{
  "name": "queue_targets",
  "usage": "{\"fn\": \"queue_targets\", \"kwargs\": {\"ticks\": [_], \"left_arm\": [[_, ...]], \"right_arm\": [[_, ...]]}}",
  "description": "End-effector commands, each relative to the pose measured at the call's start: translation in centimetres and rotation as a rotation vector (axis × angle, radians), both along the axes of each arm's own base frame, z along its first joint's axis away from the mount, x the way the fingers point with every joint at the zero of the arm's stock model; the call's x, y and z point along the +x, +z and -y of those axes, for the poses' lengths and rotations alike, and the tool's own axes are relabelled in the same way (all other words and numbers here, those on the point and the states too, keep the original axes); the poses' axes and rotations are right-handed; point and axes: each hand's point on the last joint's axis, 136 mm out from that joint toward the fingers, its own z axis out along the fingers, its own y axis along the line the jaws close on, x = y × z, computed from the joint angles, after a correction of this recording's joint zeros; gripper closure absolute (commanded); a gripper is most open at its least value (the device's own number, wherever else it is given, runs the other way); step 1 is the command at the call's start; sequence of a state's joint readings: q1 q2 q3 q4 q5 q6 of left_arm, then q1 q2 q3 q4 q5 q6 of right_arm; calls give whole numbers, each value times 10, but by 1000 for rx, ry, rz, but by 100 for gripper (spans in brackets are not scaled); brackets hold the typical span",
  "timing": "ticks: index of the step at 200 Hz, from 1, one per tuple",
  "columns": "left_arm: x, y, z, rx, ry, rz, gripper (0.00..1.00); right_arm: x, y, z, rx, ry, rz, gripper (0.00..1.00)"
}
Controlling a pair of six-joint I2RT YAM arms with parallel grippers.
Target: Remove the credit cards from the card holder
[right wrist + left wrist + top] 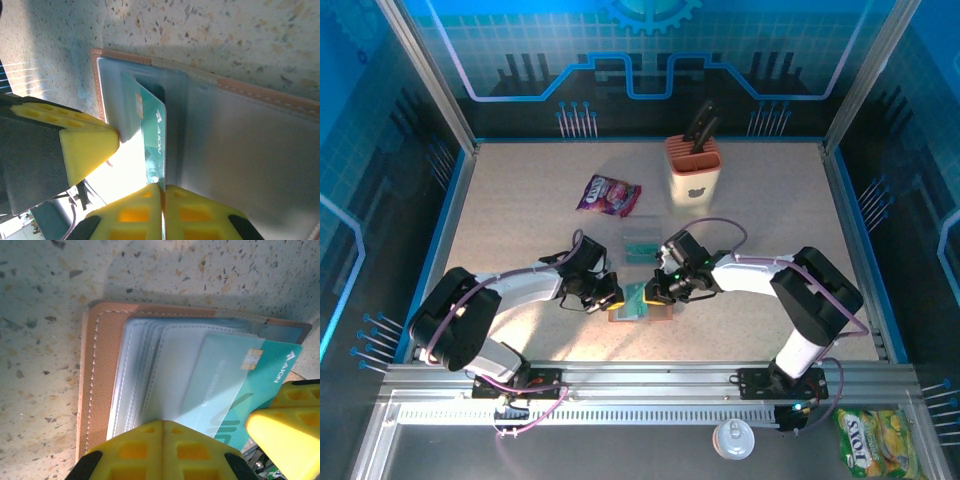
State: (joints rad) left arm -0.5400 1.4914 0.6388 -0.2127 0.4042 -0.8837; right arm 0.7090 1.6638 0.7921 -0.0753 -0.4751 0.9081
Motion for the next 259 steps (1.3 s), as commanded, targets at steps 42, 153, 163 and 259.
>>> {"fn": "queue_targets", "kwargs": {"ticks": [42, 153, 163, 259], "left_arm": [[-4, -6, -7, 58, -2, -21, 95], [7, 16, 0, 9, 3, 56, 92], [7, 18, -1, 10, 4, 62, 91], [8, 21, -14, 29, 40, 94, 89]], "right_arm": [[-2, 6, 21, -54, -2, 20, 92], [12, 42, 38, -213, 161, 189, 97], [14, 46, 39, -232, 198, 212, 97], [39, 68, 45, -410, 791, 540, 100]]}}
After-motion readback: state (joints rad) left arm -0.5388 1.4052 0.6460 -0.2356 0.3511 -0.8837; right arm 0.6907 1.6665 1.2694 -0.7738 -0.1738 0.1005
